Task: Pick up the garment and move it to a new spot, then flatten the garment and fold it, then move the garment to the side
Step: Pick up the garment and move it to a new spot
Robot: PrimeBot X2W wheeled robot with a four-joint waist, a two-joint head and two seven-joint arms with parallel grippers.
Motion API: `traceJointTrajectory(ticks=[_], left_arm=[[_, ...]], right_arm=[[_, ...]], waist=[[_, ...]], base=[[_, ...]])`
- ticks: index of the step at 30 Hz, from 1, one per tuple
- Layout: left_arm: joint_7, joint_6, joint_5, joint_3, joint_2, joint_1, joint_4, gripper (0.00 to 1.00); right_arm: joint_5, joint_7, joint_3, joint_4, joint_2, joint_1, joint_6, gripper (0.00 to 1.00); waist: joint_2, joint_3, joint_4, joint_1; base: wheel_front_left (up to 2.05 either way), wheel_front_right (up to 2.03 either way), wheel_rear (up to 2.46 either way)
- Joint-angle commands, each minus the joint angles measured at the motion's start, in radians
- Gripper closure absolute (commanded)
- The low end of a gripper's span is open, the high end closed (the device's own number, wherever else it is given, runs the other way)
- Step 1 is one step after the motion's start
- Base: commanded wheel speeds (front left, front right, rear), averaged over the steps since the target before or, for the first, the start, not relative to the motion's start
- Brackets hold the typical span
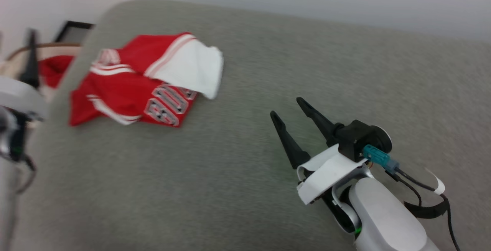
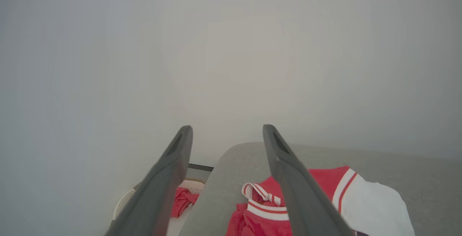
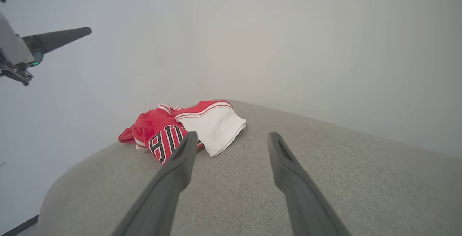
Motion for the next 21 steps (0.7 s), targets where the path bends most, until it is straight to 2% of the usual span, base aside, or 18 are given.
traceJointTrajectory(ticks=[1,5,9,15,21], left_arm=[[0.015,0.003,-0.047,-0.009,0.027,-0.034,0.033,0.0],[0.094,0.002,-0.152,-0.066,0.124,-0.109,0.124,0.0],[0.239,0.002,-0.285,-0.12,0.198,-0.153,0.175,0.0],[0.561,0.002,-0.486,-0.187,0.278,-0.149,0.206,0.0],[0.788,0.002,-0.634,-0.218,0.318,-0.107,0.233,0.0]], right_arm=[[0.005,-0.005,0.014,-0.02,0.003,-0.012,0.0,0.0],[0.021,-0.005,0.031,-0.069,0.003,-0.01,0.0,0.0],[0.026,-0.005,0.038,-0.11,0.003,0.007,0.0,0.0],[0.036,-0.005,0.058,-0.142,0.003,0.017,0.0,0.0],[0.028,-0.005,0.07,-0.175,0.003,0.017,0.0,0.0]], waist=[[0.0,0.163,-0.202,0.0],[0.0,0.197,-0.278,0.0],[0.0,0.218,-0.331,0.0],[0.0,0.238,-0.385,0.0],[0.0,0.255,-0.419,0.0]], base=[[0.0,0.0,0.0],[0.0,0.0,0.0],[0.0,0.0,0.0],[0.0,0.0,0.0],[0.0,0.0,0.0]])
